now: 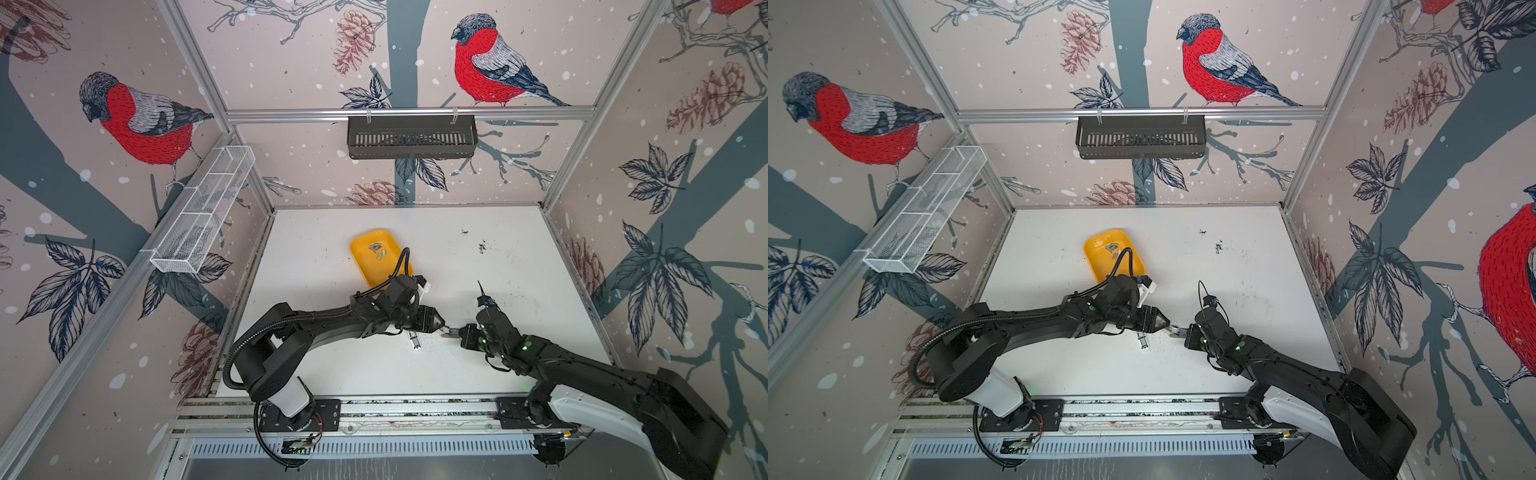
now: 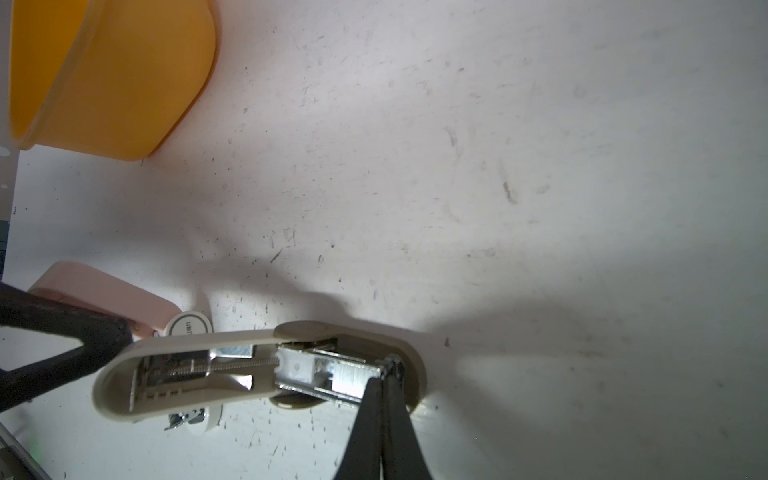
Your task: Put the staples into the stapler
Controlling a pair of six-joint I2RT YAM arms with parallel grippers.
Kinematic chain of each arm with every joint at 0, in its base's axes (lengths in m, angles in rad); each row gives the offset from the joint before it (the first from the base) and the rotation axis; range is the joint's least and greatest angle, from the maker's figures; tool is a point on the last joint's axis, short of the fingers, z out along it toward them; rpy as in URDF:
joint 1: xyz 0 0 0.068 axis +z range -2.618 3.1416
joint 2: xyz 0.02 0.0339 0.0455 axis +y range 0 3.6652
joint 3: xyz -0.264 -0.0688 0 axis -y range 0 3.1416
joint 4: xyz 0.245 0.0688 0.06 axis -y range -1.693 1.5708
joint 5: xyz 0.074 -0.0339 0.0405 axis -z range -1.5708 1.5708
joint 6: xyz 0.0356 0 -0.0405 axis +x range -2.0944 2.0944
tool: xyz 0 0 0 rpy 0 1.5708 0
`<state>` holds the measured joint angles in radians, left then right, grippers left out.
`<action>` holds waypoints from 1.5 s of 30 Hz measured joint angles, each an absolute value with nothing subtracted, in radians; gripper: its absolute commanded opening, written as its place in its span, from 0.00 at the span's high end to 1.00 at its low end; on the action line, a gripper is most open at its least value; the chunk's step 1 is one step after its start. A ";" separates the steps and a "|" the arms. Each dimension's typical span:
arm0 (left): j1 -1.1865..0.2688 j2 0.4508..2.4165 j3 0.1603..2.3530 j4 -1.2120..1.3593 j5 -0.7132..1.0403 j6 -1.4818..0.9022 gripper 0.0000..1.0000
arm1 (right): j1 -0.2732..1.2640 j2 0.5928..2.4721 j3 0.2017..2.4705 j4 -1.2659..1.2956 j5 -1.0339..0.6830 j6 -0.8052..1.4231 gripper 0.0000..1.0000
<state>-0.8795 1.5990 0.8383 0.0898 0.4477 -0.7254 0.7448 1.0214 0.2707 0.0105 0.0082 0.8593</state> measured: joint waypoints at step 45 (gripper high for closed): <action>-0.934 1.691 0.979 0.056 0.493 -0.495 0.50 | 0.673 0.850 0.261 -0.113 0.035 0.838 0.86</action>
